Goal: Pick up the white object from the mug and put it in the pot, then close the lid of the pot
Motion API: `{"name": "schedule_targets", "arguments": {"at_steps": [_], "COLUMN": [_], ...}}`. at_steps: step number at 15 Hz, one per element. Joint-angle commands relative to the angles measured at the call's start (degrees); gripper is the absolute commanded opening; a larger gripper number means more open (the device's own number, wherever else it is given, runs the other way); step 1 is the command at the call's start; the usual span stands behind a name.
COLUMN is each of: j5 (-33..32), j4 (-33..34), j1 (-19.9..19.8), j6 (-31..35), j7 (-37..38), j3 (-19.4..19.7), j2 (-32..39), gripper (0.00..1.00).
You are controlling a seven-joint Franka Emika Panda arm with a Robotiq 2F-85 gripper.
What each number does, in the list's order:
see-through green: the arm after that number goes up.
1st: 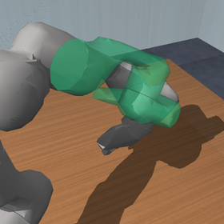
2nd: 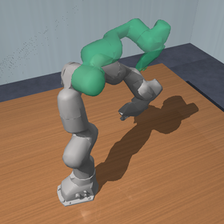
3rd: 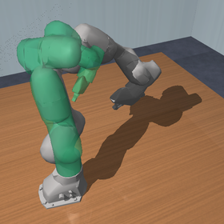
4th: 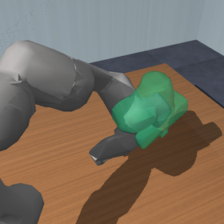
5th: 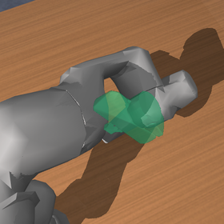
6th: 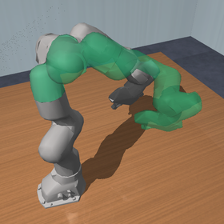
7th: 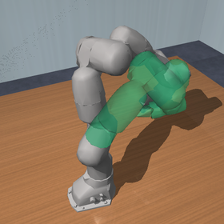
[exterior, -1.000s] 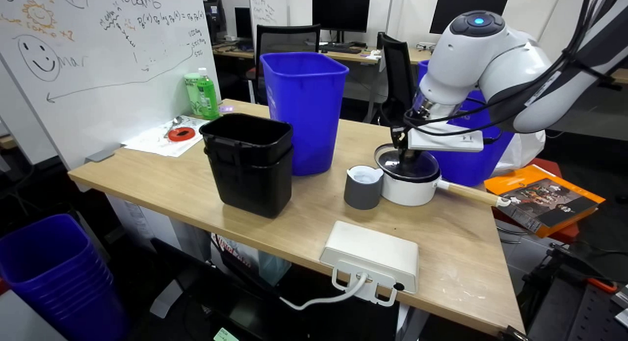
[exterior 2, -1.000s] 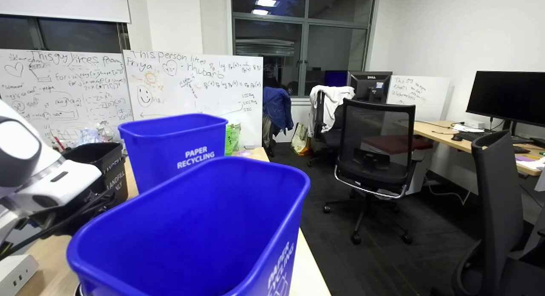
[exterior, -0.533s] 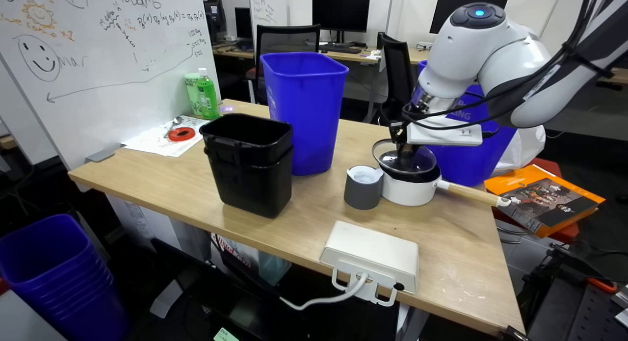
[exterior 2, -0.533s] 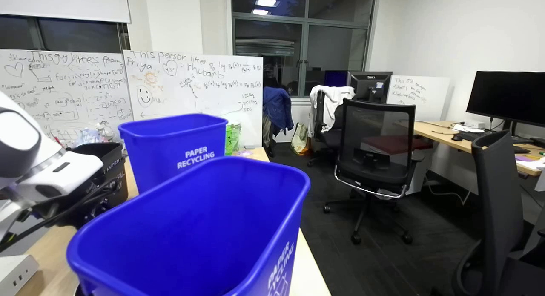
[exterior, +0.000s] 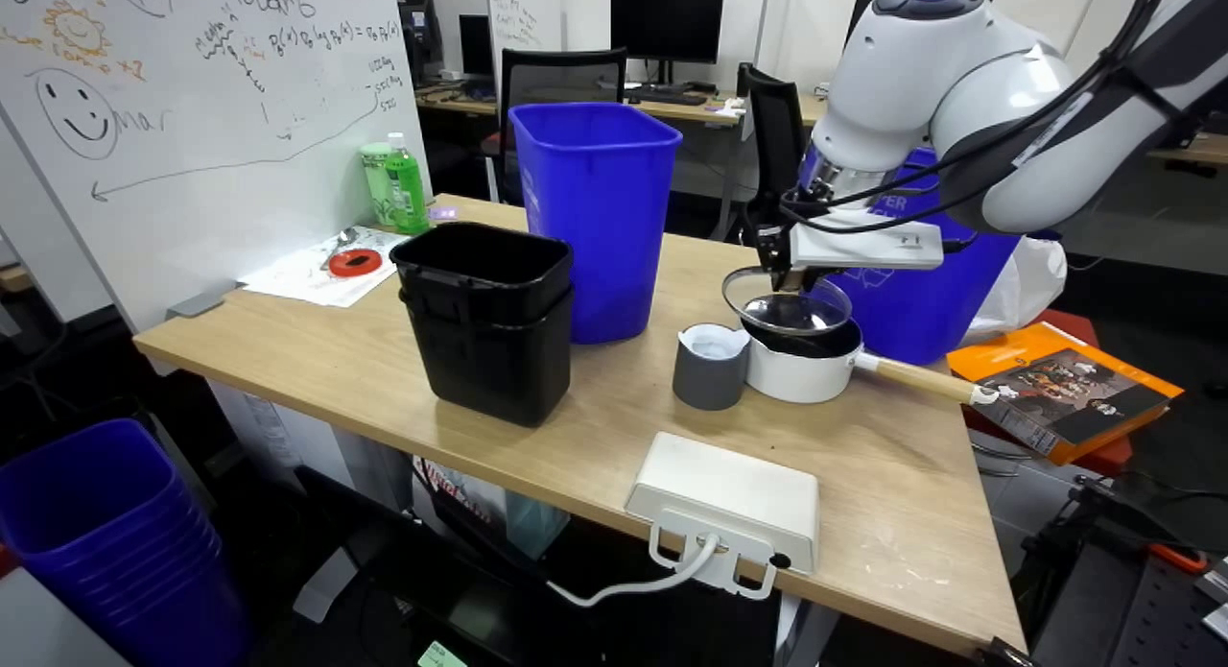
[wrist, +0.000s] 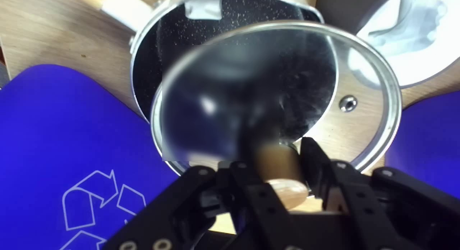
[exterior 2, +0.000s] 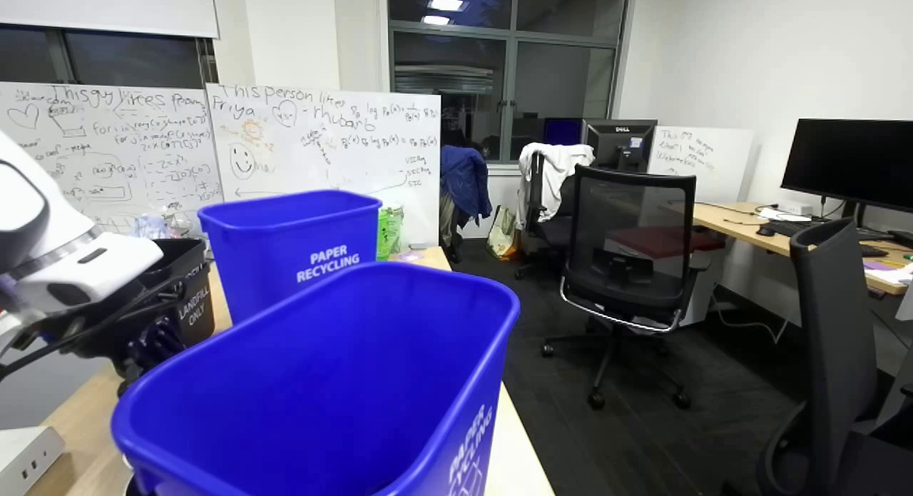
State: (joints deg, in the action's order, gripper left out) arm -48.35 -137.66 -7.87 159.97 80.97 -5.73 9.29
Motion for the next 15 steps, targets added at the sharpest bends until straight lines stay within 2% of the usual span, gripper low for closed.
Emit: {"name": "schedule_targets", "arguments": {"at_steps": [1, 3, 6, 10, 12, 15], "j5": [2.25, -1.21, -2.76, -3.41, -7.65, -17.63], "j4": [-1.76, -1.84, -2.63, -4.85, -5.44, -4.68], "j1": [0.19, 0.53, 0.44, 0.32, 0.16, -0.20], "j6": [-4.32, -7.04, -10.35, -8.47, -6.37, -3.76], "j7": [-2.67, -1.41, -0.24, 3.76, 8.77, 19.73], "j3": [-0.96, -0.27, -0.06, 0.10, 0.73, 2.05], "j2": [-3.04, -4.12, -5.37, -5.27, -4.84, -4.04], "gripper": [0.13, 0.13, 0.13, 0.13, 0.13, 0.13]}}
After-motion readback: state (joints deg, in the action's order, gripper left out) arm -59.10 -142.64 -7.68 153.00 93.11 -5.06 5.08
